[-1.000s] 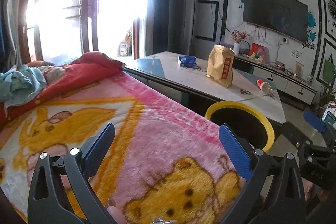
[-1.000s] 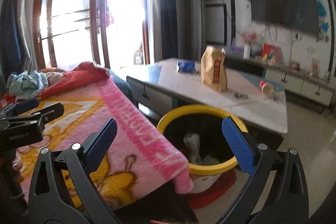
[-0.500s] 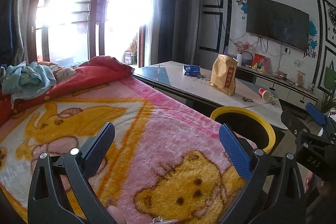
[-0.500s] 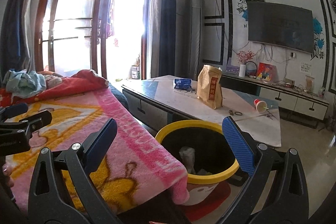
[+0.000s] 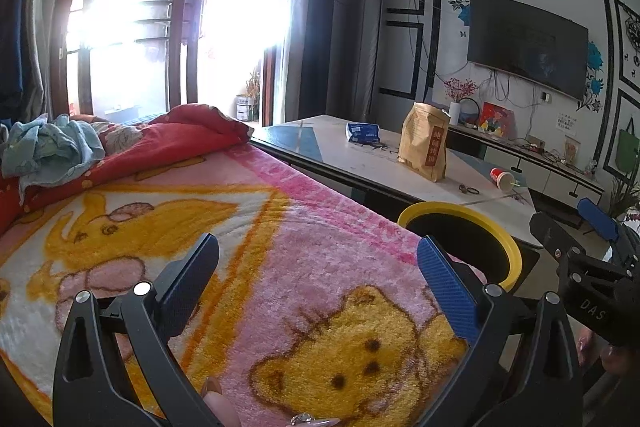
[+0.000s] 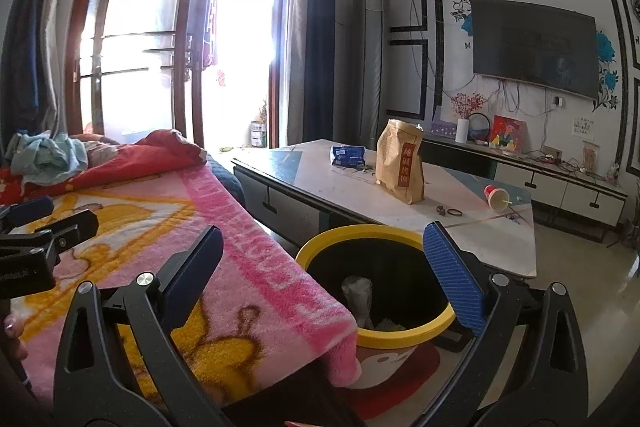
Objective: Collect trash
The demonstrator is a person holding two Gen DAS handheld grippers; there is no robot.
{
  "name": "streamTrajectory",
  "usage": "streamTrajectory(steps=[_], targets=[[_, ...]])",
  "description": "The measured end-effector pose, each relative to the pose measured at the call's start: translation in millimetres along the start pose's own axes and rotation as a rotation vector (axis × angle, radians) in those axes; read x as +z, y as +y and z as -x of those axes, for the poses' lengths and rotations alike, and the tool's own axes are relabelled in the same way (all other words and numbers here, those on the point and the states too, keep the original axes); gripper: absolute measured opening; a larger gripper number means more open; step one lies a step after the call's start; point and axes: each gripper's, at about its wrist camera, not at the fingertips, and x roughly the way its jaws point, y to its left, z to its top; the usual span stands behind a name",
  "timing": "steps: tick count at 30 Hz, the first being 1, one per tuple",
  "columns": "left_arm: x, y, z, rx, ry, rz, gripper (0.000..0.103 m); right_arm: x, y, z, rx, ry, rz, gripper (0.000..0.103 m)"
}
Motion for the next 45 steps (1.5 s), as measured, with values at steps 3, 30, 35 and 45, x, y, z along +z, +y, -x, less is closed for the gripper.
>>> streamTrajectory(steps=[3,30,35,45], targets=[[-1,-1,1,0.0,-0.001,0.0,0.097,0,0,0,0.0,0.001,-0.002,0.092],[-3,-4,-1,-0.003,0.008,0.001,0.097,-1,-1,-1,-0.006,0.001,-0.002,0.092],[-3,-3,-1,-0.003,0.009,0.002,0.097,-1,-1,-1,-0.006,0.002,-0.003,0.092],[-10,-9,-2,0.023,0.024,-0.027,0.097,-3,-3,0,-0.011,0.014,-0.01,0.092]])
